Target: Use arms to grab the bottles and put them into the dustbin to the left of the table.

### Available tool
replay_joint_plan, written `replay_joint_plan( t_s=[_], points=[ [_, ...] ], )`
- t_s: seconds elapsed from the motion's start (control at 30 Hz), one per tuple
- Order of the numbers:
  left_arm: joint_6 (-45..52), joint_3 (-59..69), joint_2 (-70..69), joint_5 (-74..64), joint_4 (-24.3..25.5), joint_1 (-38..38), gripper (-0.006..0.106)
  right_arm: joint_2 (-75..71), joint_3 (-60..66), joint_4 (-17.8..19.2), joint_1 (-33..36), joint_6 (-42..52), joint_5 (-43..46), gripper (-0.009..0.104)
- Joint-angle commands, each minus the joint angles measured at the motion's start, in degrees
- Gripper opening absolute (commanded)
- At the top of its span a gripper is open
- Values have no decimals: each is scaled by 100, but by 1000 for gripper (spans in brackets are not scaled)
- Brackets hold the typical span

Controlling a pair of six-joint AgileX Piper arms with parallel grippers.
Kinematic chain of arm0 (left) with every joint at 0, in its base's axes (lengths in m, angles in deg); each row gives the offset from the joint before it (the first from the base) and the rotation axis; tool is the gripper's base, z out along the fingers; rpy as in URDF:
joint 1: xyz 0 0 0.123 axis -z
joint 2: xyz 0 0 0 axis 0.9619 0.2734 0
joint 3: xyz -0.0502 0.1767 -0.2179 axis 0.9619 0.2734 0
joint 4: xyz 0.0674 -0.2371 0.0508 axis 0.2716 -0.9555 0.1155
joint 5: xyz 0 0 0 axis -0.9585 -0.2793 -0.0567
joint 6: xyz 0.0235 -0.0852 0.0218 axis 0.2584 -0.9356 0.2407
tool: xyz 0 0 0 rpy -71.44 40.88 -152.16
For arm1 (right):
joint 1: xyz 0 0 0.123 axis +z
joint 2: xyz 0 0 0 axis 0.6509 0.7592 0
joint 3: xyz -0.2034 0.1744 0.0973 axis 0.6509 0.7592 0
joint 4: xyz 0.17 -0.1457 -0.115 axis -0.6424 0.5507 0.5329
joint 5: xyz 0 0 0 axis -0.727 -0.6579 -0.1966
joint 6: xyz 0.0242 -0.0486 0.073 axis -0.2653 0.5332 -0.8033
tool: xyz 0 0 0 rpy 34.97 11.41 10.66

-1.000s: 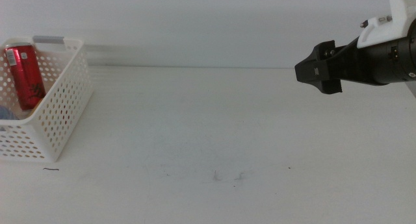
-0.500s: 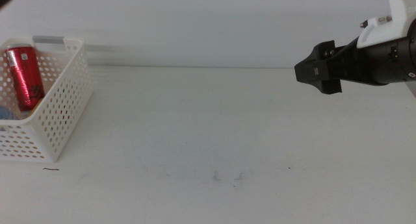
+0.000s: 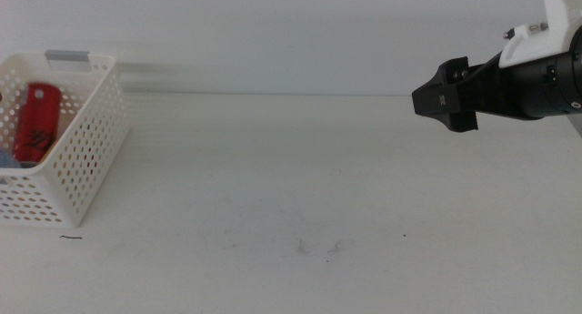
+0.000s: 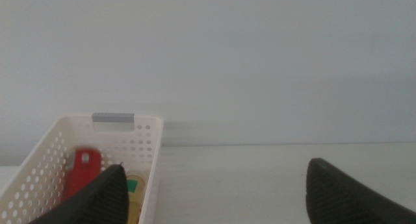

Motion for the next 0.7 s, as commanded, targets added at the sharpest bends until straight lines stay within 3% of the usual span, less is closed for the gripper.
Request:
replay_joint_plan(
  t_s=[0.0,0.17,0.37,0.5,0.57,0.67],
  points=[
    [-71,30,-22,83,7,10,94,-39,16,7,11,58,22,91],
    [-71,371,-313,262,218,10,94,-130,87,-133,-27,58,75,91],
    [-71,1431,-1192,1063,145,10,94,-1305,1740,-545,-61,58,2132,91],
    [-71,2139,-1853,1094,118,10,94,-2372,3450,-262,-155,58,3507,91],
    [-71,2474,-2159,1094,113,10,94,-2890,4188,30,-336,58,3638,91],
    [-71,2913,-2550,1132,55,10,94,-3911,5176,154,-827,58,3585,91]
  ],
)
